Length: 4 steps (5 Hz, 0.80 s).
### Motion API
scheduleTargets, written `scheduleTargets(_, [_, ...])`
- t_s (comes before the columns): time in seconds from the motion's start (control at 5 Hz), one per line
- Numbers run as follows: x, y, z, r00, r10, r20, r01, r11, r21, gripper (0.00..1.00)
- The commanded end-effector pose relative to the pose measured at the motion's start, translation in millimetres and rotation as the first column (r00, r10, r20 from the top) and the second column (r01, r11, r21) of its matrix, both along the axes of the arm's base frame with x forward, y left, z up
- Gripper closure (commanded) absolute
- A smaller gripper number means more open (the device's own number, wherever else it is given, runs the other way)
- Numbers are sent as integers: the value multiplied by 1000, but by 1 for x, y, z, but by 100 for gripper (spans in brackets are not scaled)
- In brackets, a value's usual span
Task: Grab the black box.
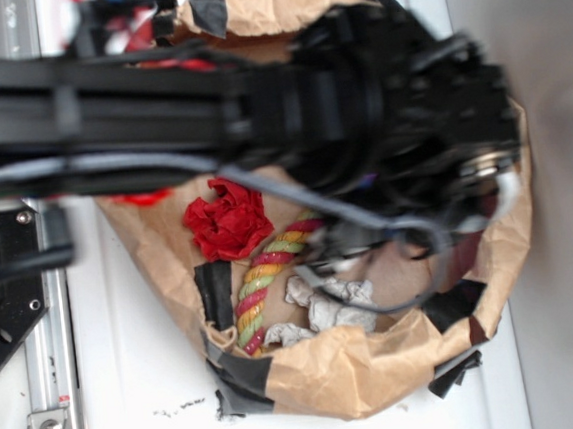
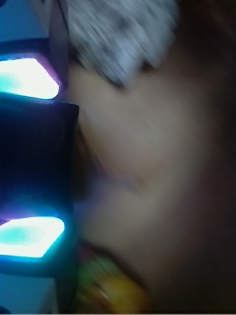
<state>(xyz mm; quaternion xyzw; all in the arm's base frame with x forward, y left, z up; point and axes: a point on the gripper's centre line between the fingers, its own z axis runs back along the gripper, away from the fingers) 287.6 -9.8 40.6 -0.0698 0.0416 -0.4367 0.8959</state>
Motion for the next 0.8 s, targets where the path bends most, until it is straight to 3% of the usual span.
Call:
scheduleTargets(0.0, [-34,-1,100,954,275,122,-270,961,-54,100])
scheduleTargets(0.2, [-34,8,126,882,469,44,-466,883,-60,100])
scheduleTargets(0.4, [-25,5,135,752,657,-59,-659,751,-41,100])
scheduleTargets(0.6, [-16,6,132,696,714,-73,-718,695,-47,100])
